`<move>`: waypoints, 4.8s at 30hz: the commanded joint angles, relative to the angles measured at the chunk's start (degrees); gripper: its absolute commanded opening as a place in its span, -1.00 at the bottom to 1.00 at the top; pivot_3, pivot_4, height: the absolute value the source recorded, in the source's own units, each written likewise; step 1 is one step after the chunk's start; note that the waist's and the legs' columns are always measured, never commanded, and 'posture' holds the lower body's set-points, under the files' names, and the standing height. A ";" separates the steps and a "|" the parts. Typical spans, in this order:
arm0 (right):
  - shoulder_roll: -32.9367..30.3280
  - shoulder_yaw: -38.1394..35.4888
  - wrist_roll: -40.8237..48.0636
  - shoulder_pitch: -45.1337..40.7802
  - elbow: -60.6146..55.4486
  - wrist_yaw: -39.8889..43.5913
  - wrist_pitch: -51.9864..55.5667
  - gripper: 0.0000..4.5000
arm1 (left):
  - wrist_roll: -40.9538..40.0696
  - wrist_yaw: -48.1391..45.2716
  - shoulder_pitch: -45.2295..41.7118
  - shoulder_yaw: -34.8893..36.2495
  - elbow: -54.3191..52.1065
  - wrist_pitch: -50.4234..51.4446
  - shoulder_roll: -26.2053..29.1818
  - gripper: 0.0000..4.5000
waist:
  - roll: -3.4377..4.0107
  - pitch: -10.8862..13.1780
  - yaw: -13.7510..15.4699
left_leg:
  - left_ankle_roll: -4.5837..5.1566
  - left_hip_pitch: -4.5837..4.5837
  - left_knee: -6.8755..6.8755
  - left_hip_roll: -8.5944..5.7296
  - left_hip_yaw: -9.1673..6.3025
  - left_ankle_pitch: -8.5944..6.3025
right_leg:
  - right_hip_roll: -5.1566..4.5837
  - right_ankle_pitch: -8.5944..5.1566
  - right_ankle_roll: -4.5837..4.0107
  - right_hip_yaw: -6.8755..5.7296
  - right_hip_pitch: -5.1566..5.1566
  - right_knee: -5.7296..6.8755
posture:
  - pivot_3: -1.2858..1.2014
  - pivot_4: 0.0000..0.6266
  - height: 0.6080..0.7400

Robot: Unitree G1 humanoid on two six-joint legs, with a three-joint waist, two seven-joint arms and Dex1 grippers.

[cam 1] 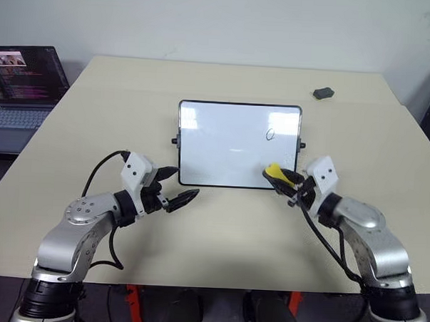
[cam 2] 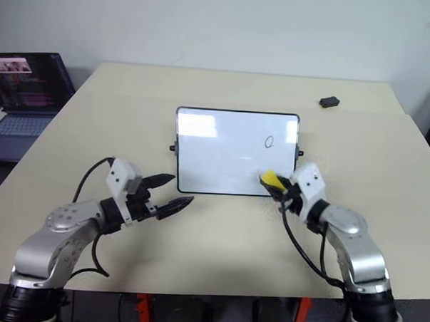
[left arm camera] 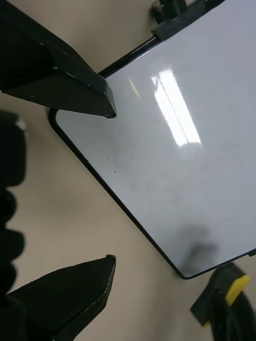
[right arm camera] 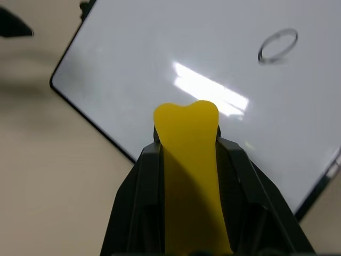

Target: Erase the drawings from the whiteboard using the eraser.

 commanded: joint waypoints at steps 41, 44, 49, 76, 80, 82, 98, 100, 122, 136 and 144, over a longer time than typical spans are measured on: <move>8.36 6.07 -15.11 -25.61 36.46 -15.07 -24.26 -0.56 | 4.75 -4.68 -16.99 -8.82 7.79 -6.71 -4.88 1.00 | -0.02 -0.03 -0.20 | 0.01 0.00 0.08 0.01 0.14 0.01 | 0.05 0.02 0.00 0.11 -0.03 0.05 | 0.03 -0.52 1.00; 8.16 7.51 -15.42 -22.94 36.22 -13.14 -23.01 -0.56 | 4.59 -4.37 -16.64 -8.53 7.45 -6.51 -4.82 1.00 | -0.05 -0.10 -0.36 | 0.01 0.14 0.09 0.02 0.14 0.02 | 0.05 0.03 0.00 0.12 0.05 0.14 | 0.03 -0.52 1.00; 6.58 11.11 -18.08 -20.24 36.26 -9.97 -23.55 -0.56 | 4.43 -4.21 -16.39 -8.36 7.20 -6.37 -4.76 1.00 | -0.05 -0.10 -0.50 | 0.02 0.77 0.05 0.03 0.12 0.02 | 0.07 0.04 0.00 0.10 0.71 0.11 | 0.03 -0.52 1.00; 10.60 13.18 -17.17 -21.90 34.97 -5.95 -28.61 -0.56 | 3.96 -4.07 -15.63 -8.64 6.79 -5.84 -4.86 1.00 | 0.00 0.00 -1.54 | 0.02 1.04 -0.59 0.06 0.14 0.02 | 0.07 0.04 0.06 0.14 0.93 -0.47 | 0.03 -0.52 1.00; 11.47 9.24 -15.08 -24.10 33.59 -8.94 -27.95 -0.56 | 3.90 -4.12 -15.58 -8.59 6.92 -5.81 -4.96 1.00 | -0.01 0.00 -1.39 | 0.00 1.04 -0.53 0.02 0.12 0.03 | 0.05 0.06 0.07 0.13 0.95 -0.42 | 0.03 -0.52 1.00; 11.71 6.80 -12.53 -24.61 30.81 -9.16 -26.07 -0.56 | 3.89 -4.34 -15.31 -8.57 7.00 -5.98 -4.87 1.00 | 0.01 0.01 -1.21 | 0.00 1.04 -0.53 0.01 0.10 0.04 | 0.05 0.06 0.07 0.12 0.95 -0.41 | 0.03 -0.52 1.00; 6.61 -12.03 3.49 0.67 -10.04 -15.65 4.76 -0.56 | -2.53 -11.02 -12.72 -9.10 1.17 -3.68 -3.63 1.00 | 0.03 0.00 0.55 | -0.02 -0.06 -0.65 0.00 -0.02 0.01 | -0.04 0.04 0.07 -0.01 0.10 -0.84 | 0.03 -0.52 1.00; 6.59 -12.58 3.22 4.64 -12.23 -17.45 7.37 -0.56 | -2.43 -12.91 -13.82 -10.79 1.23 -3.30 -3.38 1.00 | 0.04 0.00 0.41 | -0.01 -0.05 -0.65 0.00 0.02 0.02 | -0.04 0.04 0.07 0.03 0.08 -0.78 | 0.03 -0.52 1.00; 7.02 -12.36 0.15 5.68 -11.44 -28.30 21.33 -0.56 | 9.30 -26.76 -23.95 -25.40 10.44 -12.30 -4.41 1.00 | 0.09 -0.03 -0.11 | 0.02 0.05 -0.59 -0.01 0.12 0.05 | 0.13 0.04 0.07 0.13 0.07 -0.62 | 0.03 -0.52 1.00; 7.47 -12.86 0.09 4.00 -6.89 -27.66 18.95 0.98 | 9.15 -23.92 -21.58 -23.33 8.79 -11.21 -4.04 1.00 | 0.10 -0.03 -0.12 | 0.03 0.04 -0.58 -0.01 0.12 0.06 | 0.12 0.04 0.07 0.15 0.07 -0.57 | 0.03 -0.52 1.00; 8.27 -15.65 2.23 6.11 -12.84 -26.01 11.80 0.98 | 3.67 -9.03 -13.01 -8.86 3.79 -5.17 -6.24 1.00 | 0.11 -0.05 -0.20 | 0.03 0.05 -0.52 0.03 0.11 0.05 | 0.11 0.04 0.07 0.17 0.02 -0.44 | 0.03 -0.52 1.00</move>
